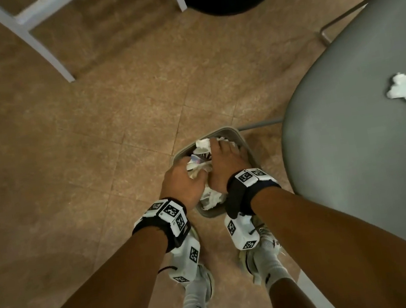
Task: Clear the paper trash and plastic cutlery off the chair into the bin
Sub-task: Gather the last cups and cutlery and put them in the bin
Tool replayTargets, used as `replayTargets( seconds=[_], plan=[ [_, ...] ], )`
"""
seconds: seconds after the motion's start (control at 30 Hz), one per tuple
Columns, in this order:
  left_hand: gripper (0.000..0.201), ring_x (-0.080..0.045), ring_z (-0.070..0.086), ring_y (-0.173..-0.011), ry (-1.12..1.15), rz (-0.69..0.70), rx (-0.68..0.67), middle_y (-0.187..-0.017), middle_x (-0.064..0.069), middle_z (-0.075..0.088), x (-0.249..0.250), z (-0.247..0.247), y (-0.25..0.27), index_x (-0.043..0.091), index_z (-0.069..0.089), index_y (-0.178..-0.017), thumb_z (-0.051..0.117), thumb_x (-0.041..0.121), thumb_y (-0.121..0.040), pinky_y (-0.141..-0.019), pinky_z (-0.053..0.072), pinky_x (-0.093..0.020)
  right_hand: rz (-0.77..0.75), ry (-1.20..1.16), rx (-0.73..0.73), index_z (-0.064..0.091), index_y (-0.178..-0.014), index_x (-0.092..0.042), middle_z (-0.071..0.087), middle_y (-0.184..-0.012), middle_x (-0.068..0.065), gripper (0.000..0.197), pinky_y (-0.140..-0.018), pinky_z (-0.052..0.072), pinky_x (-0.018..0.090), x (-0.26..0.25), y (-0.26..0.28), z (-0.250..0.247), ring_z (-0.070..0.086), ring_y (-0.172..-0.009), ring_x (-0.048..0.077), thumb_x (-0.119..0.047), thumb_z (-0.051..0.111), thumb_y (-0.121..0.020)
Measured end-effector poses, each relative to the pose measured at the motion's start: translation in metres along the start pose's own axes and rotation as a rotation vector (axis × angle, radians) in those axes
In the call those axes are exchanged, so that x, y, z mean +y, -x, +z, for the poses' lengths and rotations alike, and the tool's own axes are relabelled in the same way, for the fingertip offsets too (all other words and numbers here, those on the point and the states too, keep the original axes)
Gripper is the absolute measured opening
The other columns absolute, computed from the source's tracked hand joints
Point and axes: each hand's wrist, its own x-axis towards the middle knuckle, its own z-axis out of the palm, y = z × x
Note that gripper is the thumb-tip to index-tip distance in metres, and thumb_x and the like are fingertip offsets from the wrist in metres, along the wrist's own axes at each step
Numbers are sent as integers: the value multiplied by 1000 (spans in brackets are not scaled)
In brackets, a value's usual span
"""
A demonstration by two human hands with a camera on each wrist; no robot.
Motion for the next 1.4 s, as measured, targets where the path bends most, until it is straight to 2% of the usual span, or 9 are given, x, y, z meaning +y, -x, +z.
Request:
replayTargets(
  seconds=[0.1, 0.23, 0.47, 0.67, 0.9, 1.03, 1.13, 1.27, 1.4],
  plan=[
    [36, -35, 62, -109, -125, -11, -73, -119, -15, 67, 0, 10, -1, 15, 57, -128, 54, 28, -95, -92, 51, -44, 23, -69, 55, 8, -157, -15, 7, -163, 10, 93, -121, 11, 47, 8, 12, 1, 7, -151, 32, -41, 61, -85],
    [42, -40, 50, -126, -333, -69, -186, -138, -23, 49, -7, 32, -7, 3, 42, -138, 46, 19, -100, -101, 44, -44, 64, -6, 227, 38, -139, -16, 30, -143, 15, 65, -106, 39, 45, 17, 24, 4, 36, -131, 36, -39, 65, -84],
    [88, -37, 26, -137, -530, -53, -367, -149, -14, 19, -12, 66, 4, 11, 3, -155, 60, 28, -89, -109, 32, -43, 151, -213, 71, 27, -146, -12, 36, -145, 20, 60, -99, 42, 41, 21, 30, 9, 45, -129, 36, -27, 55, -95],
    [94, -32, 28, -135, -661, 87, -256, -148, -9, 27, -8, 53, 11, 15, 13, -153, 65, 44, -81, -109, 28, -45, 178, -230, -11, -12, -154, -37, 14, -161, 15, 90, -105, 41, 55, 17, 42, 5, 37, -139, 37, -36, 53, -92],
    [74, -24, 28, -145, -519, 136, -198, -159, 0, 26, 27, 5, 11, 24, 23, -154, 59, 35, -90, -112, 27, -47, 67, -462, 66, 8, -156, -19, 6, -159, 16, 77, -97, 46, 37, -11, 73, -30, 47, -130, 35, -17, 52, -92],
    [62, -26, 51, -130, -413, 149, -214, -143, -3, 52, 52, -18, 18, 27, 47, -139, 57, 41, -79, -105, 44, -44, 27, -538, 155, 32, -148, -14, 38, -145, 16, 57, -100, 44, 40, -21, 88, -67, 50, -125, 35, -22, 51, -95],
    [46, -30, 60, -115, -440, 179, -167, -127, -8, 60, 88, -34, 30, 19, 56, -128, 61, 17, -83, -95, 49, -37, 7, -641, 173, 50, -135, -11, 61, -125, 14, 41, -96, 48, 38, -22, 104, -93, 58, -116, 31, -18, 51, -95],
    [33, -35, 60, -108, -490, 243, -86, -119, -17, 62, 147, -49, 43, 6, 59, -119, 49, 4, -88, -91, 50, -42, -44, -782, 222, 64, -113, -17, 72, -104, 7, 26, -82, 53, 31, -1, 136, -132, 67, -96, 25, -16, 48, -92],
    [32, -33, 60, -107, -529, 388, -88, -116, -13, 64, 207, -29, 51, 10, 58, -120, 49, 9, -89, -92, 49, -40, 4, -889, 366, 67, -108, -19, 73, -99, 2, 24, -89, 52, 30, 70, 175, -165, 68, -92, 19, -14, 50, -91]
  ],
)
